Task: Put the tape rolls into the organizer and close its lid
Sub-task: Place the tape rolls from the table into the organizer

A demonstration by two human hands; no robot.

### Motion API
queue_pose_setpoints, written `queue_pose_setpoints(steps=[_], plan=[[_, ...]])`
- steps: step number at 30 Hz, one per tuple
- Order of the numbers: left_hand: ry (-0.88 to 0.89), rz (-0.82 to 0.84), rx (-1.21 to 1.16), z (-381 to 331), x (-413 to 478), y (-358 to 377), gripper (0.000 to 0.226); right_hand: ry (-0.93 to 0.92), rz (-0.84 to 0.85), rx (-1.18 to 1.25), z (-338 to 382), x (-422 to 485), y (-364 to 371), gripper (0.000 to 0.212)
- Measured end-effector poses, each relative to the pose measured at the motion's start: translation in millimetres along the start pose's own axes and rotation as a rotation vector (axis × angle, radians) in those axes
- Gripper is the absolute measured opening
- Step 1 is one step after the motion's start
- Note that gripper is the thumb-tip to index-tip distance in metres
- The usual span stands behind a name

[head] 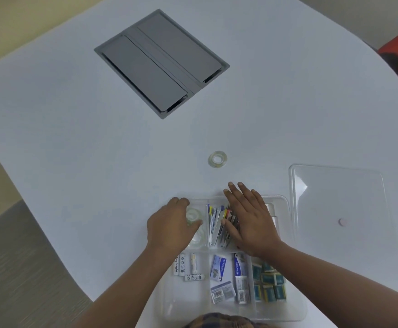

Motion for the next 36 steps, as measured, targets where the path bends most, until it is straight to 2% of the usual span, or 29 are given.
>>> queue_pose_setpoints(steps=[5,8,19,25,30,36], plan=[[0.055,-0.102,-0.056,-9.1,14.0,-18.2,0.031,0.007,0.006,-0.004,0.2,-0.1,1.0,0.064],[0.131,-0.121,-0.058,-23.1,32.6,-24.7,0.029,0.000,-0.004,0.008,0.8,-0.1,-0.6,0.064],[0.383,0.002,0.154,-72.6,126.2,4.1,0.055,-0.013,-0.036,0.028,-0.4,-0.9,1.4,0.064],[0.394,-0.001,0.229,-70.4,142.2,21.4,0.062,-0.012,-0.027,0.019,-1.5,0.1,3.5,0.064],[0.410,-0.011,0.194,-70.9,145.5,27.9,0.052,-0.010,-0.015,0.013,-1.1,-0.3,2.9,0.065],[0.358,-0.065,0.005,-63.5,123.9,9.8,0.053,0.001,-0.005,0.009,1.2,-0.1,1.0,0.064]])
Point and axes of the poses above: each hand's wrist, its own x-axis towards the middle knuckle, its own y-axis out of the palm, z = x × y, the point moved 3 cm from there along x, towards the middle knuckle, and after that the axes turned 7 degrees about -x, right-handed, at the moved point
